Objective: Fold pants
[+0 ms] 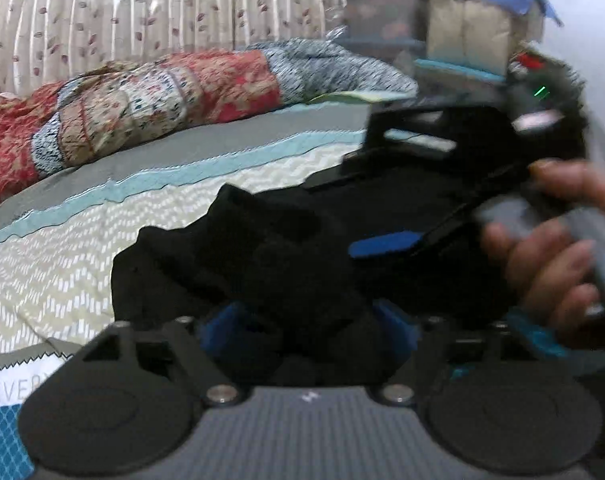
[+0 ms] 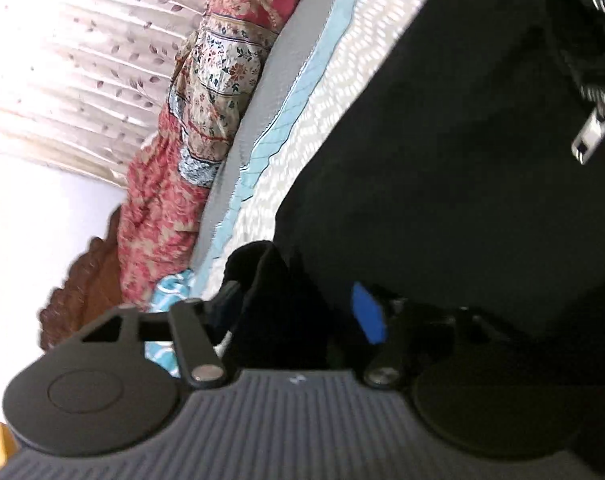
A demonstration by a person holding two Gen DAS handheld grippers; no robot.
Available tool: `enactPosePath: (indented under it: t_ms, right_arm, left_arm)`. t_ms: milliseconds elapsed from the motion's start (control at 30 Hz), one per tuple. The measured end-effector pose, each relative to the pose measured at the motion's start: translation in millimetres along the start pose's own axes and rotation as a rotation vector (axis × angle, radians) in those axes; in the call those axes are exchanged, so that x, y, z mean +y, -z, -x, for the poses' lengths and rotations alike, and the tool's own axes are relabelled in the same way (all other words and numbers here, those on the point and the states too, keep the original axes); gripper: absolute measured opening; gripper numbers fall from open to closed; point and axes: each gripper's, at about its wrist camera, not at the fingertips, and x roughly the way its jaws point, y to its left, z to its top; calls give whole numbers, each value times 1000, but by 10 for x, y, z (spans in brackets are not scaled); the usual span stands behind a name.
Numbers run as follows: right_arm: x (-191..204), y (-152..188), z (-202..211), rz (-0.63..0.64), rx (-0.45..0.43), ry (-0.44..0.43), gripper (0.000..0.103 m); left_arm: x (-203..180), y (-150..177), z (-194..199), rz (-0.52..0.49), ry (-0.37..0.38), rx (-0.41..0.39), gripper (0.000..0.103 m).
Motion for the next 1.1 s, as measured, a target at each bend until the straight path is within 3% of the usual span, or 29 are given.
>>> enactPosePath:
  t_ms: [167, 333, 367, 400, 433, 533, 600, 733, 867, 1000, 1100]
  right_arm:
    - [21, 6, 215, 83, 71, -51, 85]
    - [150, 204, 10, 267, 139, 66, 83]
    - [188, 259, -22, 332, 142, 108, 76]
    - [239, 303, -56, 401, 141, 158, 45]
    - [282, 332, -79, 457, 147, 195, 32]
    - [412, 334, 49, 547, 79, 180, 25]
    - [506, 313, 166, 635, -2, 185, 25]
    - [402, 109, 396, 651, -124, 223, 26]
    - [60, -48, 301, 617, -49, 385, 41]
    - [-81, -170, 652, 512, -157, 326, 63]
    - [-73, -245, 1030, 539, -282, 289, 63]
  left_arm:
    - [271, 66, 515, 97, 47, -96, 92]
    - [775, 174, 715, 352, -39, -91, 91]
    - [864, 205, 716, 398, -53, -84, 90]
    - [943, 231, 714, 437, -65, -76, 88]
    - [994, 245, 701, 469, -74, -68, 85]
    - [1062, 204, 660, 507, -77, -62, 84]
    - [1026, 165, 629, 497, -73, -66, 83]
    - [923, 64, 536, 464, -39, -71, 84]
    - [790, -77, 430, 436, -1, -72, 84]
    - [657, -277, 331, 384, 33, -101, 84]
    - [565, -445, 182, 342, 70, -110, 83]
